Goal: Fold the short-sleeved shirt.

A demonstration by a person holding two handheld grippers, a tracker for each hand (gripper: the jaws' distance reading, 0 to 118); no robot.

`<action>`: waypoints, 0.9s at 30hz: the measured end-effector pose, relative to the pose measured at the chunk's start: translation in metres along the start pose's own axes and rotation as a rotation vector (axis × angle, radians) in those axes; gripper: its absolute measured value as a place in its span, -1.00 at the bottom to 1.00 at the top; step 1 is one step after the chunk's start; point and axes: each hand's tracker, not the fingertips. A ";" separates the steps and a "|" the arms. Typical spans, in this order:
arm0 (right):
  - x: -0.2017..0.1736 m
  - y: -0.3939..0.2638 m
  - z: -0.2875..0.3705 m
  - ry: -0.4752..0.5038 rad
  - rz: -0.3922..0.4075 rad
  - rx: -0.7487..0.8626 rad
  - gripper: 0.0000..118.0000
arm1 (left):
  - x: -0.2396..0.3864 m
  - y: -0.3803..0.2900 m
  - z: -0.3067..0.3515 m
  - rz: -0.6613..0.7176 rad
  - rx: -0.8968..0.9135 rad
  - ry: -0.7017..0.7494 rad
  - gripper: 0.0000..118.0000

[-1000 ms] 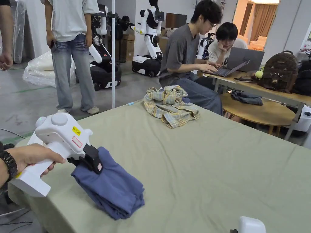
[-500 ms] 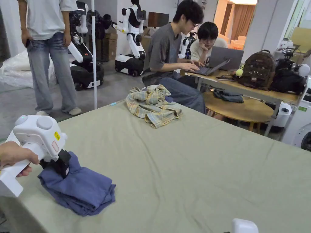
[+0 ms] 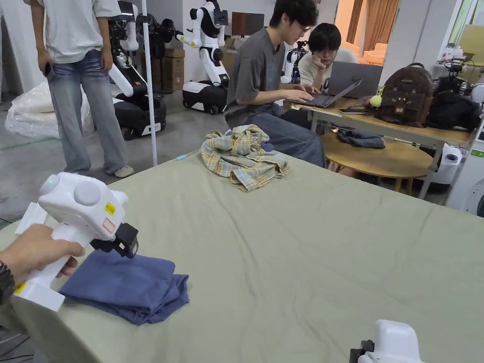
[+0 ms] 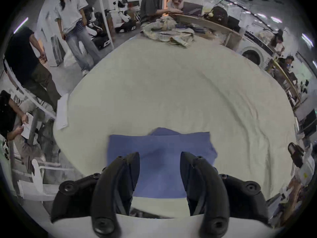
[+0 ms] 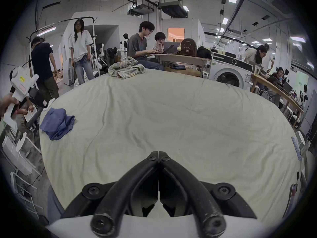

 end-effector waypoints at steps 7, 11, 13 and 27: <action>0.032 -0.003 0.016 -0.059 -0.046 0.035 -1.00 | 0.122 -0.049 -0.009 -0.090 0.292 -0.141 -0.18; 0.058 -0.004 0.032 -0.121 -0.073 0.085 -1.00 | 0.194 -0.078 -0.008 -0.145 0.571 -0.174 -0.19; 0.073 -0.005 0.040 -0.152 -0.096 0.112 -1.00 | 0.231 -0.092 -0.003 -0.149 0.665 -0.174 -0.19; 0.157 -0.023 0.084 -0.321 -0.196 0.257 -1.00 | 0.386 -0.109 0.004 -0.191 0.762 -0.259 -0.90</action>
